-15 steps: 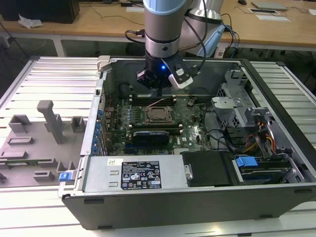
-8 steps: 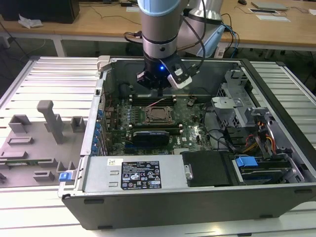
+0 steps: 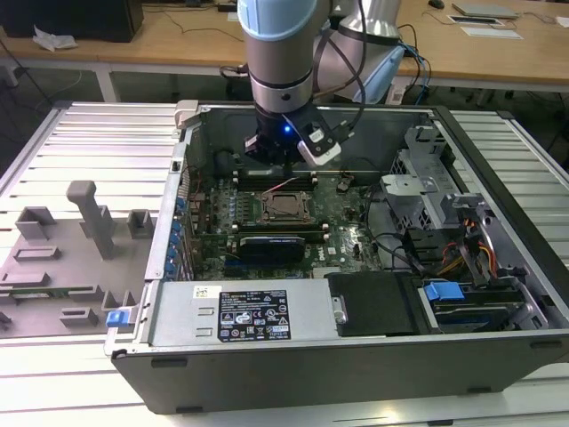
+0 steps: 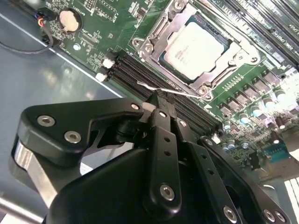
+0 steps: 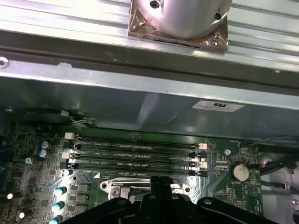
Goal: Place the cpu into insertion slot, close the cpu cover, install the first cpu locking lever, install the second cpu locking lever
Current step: 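Install the first cpu locking lever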
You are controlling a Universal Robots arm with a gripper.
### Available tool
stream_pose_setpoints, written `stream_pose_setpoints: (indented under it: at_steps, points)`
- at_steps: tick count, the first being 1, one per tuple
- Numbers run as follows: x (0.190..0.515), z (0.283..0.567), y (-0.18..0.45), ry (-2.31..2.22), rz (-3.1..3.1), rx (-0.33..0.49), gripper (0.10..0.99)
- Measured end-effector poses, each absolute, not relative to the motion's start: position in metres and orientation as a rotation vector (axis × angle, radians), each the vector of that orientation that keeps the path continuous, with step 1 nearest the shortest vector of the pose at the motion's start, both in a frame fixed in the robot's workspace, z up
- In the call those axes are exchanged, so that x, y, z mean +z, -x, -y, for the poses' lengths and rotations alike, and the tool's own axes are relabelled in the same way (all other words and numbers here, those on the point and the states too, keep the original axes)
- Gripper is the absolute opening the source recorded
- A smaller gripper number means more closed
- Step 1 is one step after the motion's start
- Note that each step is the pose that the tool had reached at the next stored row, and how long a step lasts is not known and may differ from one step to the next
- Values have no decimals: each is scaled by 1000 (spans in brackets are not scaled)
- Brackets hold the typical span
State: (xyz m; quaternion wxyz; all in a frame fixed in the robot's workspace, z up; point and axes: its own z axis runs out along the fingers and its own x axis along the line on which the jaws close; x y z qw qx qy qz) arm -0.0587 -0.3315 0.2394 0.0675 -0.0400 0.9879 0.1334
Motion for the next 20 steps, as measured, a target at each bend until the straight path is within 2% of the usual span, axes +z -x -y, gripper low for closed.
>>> stream_pose_setpoints:
  at_steps: [20]
  points:
    - [221, 322, 57, 99, -2973, 391, 106]
